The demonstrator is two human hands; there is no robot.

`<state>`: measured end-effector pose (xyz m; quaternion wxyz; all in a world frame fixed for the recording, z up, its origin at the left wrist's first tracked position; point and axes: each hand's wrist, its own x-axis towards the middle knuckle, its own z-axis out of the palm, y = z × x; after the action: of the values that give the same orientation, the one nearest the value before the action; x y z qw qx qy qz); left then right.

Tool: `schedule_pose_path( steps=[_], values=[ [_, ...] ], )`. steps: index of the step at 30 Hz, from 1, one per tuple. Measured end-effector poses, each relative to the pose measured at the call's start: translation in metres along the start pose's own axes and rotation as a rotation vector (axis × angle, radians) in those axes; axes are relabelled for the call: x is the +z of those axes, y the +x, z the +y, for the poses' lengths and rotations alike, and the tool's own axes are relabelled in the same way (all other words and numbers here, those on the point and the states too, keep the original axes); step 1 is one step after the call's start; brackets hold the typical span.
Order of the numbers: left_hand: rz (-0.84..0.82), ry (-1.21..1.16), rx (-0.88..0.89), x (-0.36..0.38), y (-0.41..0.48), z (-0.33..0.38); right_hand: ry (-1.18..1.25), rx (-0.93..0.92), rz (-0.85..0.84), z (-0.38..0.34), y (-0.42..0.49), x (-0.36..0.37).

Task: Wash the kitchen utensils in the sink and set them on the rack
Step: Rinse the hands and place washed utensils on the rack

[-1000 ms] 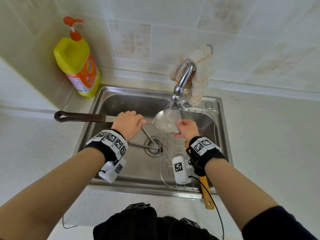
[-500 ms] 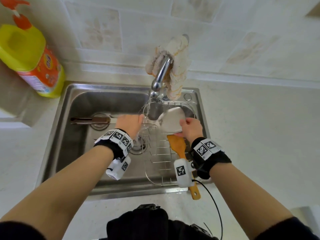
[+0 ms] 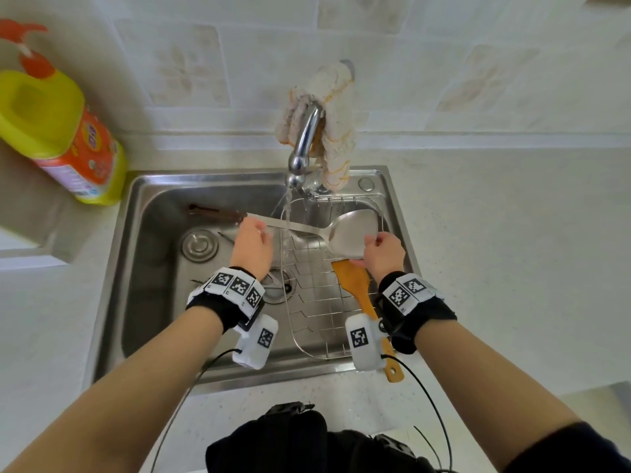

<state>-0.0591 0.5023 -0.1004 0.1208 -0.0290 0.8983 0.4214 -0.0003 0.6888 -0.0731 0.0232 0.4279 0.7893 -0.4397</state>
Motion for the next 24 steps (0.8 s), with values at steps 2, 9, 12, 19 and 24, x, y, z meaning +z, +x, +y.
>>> schedule_pose_path(
  steps=[2,9,12,19,24],
  values=[
    [-0.147,-0.149,-0.149,0.013,0.002,0.004,0.006,0.009,-0.001,0.001,-0.004,-0.003],
    [-0.201,-0.947,-0.345,0.02,-0.002,0.022,0.099,-0.035,-0.136,-0.007,-0.025,0.011],
    [-0.119,-1.077,-0.382,0.009,0.01,0.018,0.052,-0.049,-0.15,-0.009,-0.026,0.013],
    [-0.218,-0.855,-0.442,0.014,0.004,0.018,0.023,-0.093,-0.173,-0.015,-0.033,0.026],
    [-0.061,-1.168,-0.448,-0.011,0.017,0.008,0.002,-0.147,-0.168,-0.03,-0.027,0.037]
  ],
)
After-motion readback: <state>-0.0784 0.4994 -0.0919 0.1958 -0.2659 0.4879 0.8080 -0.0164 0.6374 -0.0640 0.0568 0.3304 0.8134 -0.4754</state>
